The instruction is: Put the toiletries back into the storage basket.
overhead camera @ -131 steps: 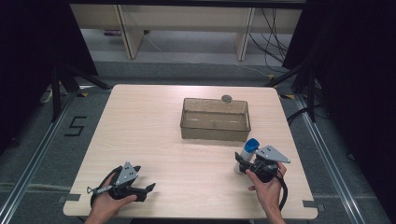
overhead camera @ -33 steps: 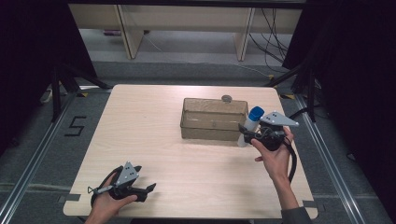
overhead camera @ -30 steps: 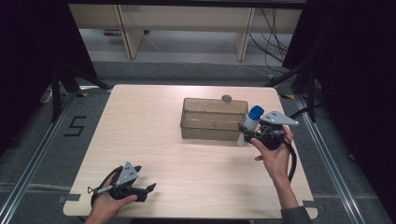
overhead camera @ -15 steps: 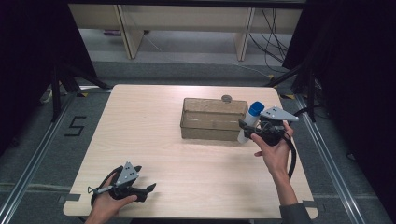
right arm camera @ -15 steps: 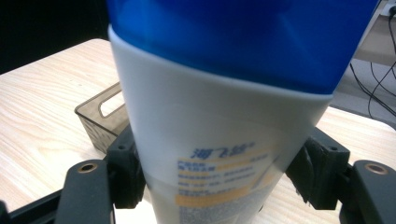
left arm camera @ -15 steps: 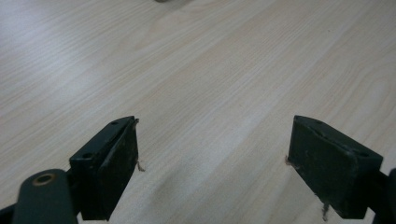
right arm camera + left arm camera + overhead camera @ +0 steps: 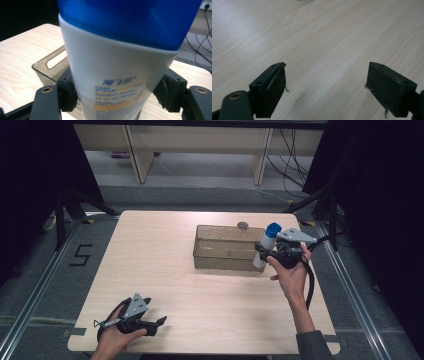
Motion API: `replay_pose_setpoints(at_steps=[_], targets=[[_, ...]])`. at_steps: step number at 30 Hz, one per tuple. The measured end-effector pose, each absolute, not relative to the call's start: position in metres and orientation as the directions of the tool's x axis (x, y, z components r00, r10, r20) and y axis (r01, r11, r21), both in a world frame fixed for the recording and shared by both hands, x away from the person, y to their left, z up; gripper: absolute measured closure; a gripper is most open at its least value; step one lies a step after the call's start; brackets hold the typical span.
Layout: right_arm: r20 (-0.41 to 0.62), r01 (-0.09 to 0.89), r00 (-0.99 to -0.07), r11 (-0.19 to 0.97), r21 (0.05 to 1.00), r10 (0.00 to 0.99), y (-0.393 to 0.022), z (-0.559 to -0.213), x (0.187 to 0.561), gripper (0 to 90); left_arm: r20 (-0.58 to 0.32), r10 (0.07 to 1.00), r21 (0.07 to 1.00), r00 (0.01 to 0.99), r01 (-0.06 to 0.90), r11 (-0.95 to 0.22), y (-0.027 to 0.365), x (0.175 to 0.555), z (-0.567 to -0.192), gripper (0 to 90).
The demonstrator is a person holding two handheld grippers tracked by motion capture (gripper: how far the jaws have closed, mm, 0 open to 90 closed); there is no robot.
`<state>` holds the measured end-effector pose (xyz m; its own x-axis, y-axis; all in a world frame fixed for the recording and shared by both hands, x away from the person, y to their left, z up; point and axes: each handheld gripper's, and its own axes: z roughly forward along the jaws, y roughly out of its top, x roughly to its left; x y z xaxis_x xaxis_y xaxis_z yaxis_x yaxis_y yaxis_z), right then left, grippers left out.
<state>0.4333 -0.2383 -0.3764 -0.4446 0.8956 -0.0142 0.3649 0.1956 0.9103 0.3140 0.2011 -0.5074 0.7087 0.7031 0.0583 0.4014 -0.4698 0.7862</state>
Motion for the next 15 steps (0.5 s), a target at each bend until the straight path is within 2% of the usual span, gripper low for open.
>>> replay_pose_setpoints(at_steps=[7, 15], targets=[[-0.048, 0.353, -0.443, 0.223, 0.909, 0.895, -0.235, -0.374, 0.442, 32.0, 0.062, 0.703, 0.787, 0.709, 0.398, -0.471, 0.201, 0.314, -0.507, 15.8], [-0.035, 0.367, -0.417, 0.203, 0.908, 0.908, -0.234, -0.374, 0.453, 32.0, 0.062, 0.702, 0.787, 0.709, 0.398, -0.472, 0.201, 0.314, -0.507, 15.8]])
